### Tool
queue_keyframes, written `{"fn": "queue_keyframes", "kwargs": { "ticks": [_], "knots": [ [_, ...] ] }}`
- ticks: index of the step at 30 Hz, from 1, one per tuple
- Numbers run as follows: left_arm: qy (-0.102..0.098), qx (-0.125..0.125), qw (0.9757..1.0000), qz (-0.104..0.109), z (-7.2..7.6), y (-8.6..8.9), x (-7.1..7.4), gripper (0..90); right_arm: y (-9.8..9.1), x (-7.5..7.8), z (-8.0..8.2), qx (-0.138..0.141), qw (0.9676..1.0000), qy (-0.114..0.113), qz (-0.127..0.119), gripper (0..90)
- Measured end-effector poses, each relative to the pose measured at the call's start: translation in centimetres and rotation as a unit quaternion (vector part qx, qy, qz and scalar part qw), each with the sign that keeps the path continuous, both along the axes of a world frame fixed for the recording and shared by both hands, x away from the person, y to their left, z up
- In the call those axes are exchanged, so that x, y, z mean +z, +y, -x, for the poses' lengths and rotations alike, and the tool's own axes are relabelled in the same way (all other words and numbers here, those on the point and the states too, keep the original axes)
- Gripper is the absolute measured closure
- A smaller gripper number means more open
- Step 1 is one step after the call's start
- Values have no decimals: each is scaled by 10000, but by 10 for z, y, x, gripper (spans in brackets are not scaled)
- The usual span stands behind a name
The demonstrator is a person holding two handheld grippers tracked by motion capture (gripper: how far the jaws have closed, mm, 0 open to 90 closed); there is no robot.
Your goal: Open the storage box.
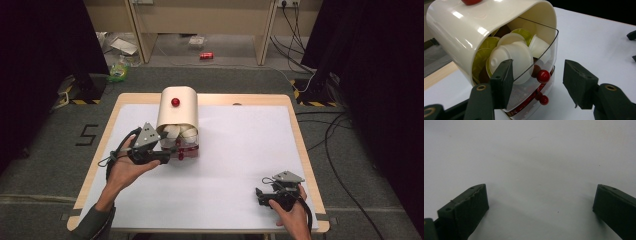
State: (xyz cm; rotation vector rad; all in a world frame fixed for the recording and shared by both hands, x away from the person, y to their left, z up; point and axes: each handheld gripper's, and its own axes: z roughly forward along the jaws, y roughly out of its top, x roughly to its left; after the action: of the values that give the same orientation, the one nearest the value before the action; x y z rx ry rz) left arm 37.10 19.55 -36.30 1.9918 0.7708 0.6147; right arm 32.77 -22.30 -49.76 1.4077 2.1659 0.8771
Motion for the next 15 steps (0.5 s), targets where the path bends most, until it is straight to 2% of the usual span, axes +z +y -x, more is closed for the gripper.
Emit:
{"fn": "queue_keyframes", "kwargs": {
  "ticks": [7, 15],
  "knots": [
    [47, -43, 10000, 19, 2, 2, 1, 429, 0, 0, 0, -8, 10000, 6, -4, 4],
    [62, -147, 9999, -47, 12, 2, 1, 429, 0, 0, 0, 0, 10000, 1, 1, 4]
  ]
}}
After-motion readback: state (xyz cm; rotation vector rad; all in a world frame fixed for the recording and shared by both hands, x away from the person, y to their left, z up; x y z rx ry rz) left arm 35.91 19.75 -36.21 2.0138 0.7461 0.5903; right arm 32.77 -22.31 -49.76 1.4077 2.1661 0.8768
